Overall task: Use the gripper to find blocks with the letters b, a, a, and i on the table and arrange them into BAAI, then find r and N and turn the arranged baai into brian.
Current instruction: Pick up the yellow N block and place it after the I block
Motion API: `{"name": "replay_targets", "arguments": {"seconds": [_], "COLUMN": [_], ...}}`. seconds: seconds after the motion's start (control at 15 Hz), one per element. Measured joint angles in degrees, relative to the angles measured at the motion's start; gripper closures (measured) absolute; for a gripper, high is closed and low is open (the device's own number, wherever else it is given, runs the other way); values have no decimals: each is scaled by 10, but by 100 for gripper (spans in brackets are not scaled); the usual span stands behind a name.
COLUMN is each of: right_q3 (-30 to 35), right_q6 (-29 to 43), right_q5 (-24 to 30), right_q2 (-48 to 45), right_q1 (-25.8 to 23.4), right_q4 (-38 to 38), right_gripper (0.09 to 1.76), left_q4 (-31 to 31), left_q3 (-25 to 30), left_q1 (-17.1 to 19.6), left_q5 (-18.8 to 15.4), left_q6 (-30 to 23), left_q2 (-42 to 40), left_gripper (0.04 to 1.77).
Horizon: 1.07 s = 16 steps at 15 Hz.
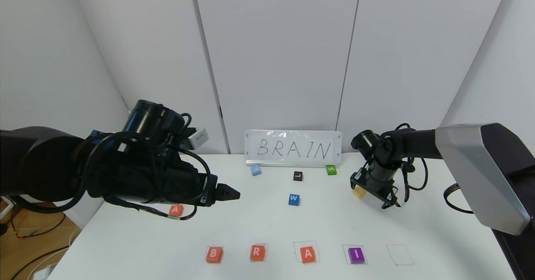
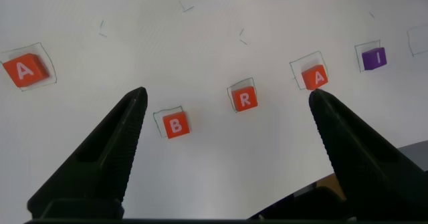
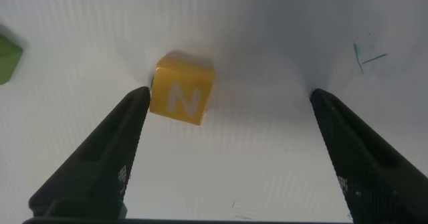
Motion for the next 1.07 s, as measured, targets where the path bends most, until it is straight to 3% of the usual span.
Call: {"name": "replay_targets", "arguments": {"seconds": [1.07], "right_q3": [-1], "right_q6": [0], "right_q5": [-1], "right_q2": [0], "right_q1": [1], "right_q4": [-6], "right_gripper": [14], "left_q4": [0], "left_q3": [1], "left_q1": [-1], "left_q5": [0], "left_q6": [0], "left_q2": [0], "left_gripper": [9]}}
